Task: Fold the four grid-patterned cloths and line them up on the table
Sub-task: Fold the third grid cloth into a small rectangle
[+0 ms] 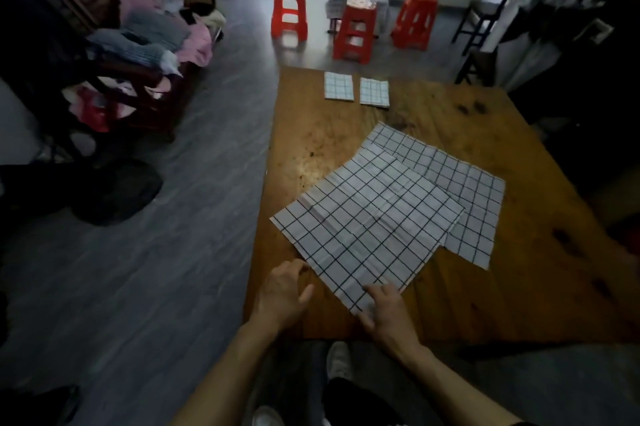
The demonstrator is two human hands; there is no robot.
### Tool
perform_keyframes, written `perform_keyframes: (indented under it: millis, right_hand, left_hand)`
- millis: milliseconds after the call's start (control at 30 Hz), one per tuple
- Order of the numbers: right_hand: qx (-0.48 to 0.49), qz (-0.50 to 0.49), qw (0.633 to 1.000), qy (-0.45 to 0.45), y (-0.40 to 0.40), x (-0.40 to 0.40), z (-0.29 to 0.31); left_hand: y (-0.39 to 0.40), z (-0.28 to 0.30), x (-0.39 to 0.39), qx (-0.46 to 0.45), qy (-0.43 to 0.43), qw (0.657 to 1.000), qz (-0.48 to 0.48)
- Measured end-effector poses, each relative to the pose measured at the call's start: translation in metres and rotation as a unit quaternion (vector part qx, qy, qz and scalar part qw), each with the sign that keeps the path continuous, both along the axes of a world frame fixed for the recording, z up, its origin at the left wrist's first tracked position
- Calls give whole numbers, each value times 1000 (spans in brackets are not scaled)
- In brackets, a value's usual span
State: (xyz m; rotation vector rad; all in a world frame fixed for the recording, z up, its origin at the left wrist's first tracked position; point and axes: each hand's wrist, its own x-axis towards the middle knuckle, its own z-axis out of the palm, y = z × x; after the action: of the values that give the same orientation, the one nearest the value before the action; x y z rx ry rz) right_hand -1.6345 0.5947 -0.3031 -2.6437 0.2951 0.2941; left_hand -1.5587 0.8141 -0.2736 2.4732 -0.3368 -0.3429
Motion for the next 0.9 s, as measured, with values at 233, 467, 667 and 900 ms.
perform_keyframes:
  millis: [233, 467, 667, 900]
  right_hand:
    - [-37, -57, 997, -45, 17, 20, -29]
    - [-2, -77, 994, -83, -2, 34, -44]
    - [98, -48, 991, -77, -23, 58, -17]
    - [200, -52, 974, -92, -44, 62, 29]
  left_hand:
    - [8, -7, 27, 18, 22, 999, -26]
    - [4, -5, 69, 25, 32, 998, -46]
    - [-21, -3, 100, 98, -4, 986, -132]
    - [-43, 3, 111, 148, -86, 967, -190]
